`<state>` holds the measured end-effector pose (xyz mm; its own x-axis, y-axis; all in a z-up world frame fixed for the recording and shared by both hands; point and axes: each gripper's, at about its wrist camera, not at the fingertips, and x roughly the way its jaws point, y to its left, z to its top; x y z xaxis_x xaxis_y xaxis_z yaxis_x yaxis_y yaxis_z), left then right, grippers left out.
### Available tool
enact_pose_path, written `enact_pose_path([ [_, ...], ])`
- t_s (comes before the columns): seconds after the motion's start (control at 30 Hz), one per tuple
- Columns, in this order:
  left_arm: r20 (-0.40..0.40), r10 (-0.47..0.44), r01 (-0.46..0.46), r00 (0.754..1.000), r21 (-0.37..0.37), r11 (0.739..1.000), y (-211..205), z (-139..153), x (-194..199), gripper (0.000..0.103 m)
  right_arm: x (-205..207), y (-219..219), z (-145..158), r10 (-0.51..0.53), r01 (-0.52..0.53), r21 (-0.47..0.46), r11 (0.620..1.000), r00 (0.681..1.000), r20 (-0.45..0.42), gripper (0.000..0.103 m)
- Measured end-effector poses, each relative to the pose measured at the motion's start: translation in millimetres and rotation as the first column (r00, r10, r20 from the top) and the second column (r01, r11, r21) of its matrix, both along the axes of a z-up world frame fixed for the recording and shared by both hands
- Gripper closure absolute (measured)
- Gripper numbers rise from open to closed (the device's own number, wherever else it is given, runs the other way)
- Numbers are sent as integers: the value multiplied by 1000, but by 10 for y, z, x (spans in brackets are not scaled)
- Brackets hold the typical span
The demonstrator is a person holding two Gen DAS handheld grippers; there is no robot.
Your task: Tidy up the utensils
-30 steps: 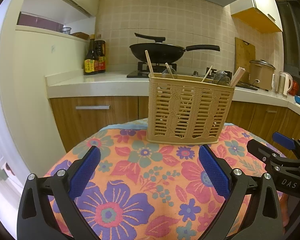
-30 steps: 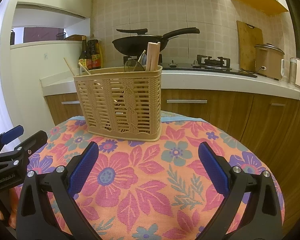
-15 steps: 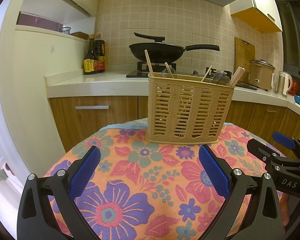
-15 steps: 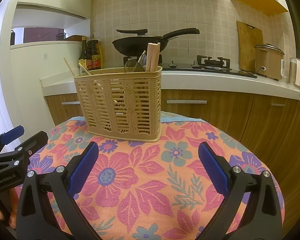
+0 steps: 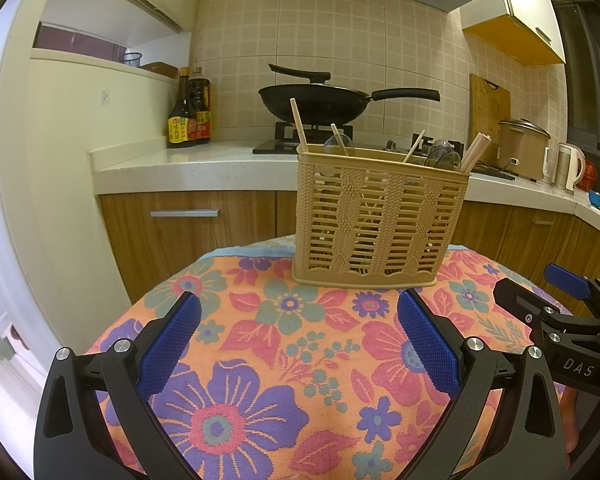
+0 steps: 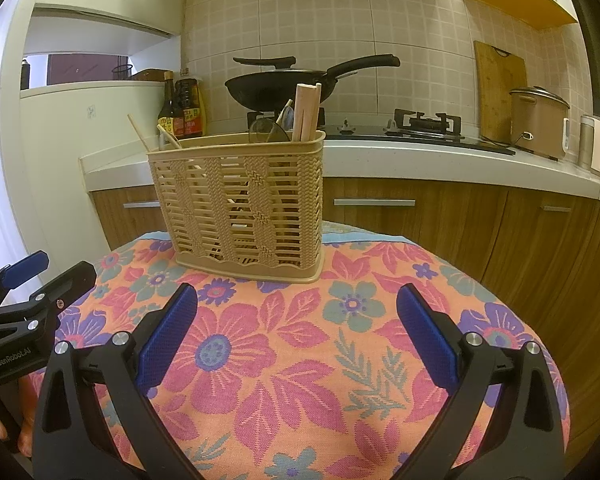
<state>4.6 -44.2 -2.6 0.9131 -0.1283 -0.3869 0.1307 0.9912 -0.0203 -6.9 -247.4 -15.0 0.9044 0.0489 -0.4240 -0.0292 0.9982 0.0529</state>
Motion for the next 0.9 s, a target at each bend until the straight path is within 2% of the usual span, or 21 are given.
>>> enact_pose_path([
  [0.9, -6, -2, 2, 1000, 0, 1000, -9, -31, -2, 8, -4, 7, -9, 0, 0, 1, 1000, 1000, 0, 8],
])
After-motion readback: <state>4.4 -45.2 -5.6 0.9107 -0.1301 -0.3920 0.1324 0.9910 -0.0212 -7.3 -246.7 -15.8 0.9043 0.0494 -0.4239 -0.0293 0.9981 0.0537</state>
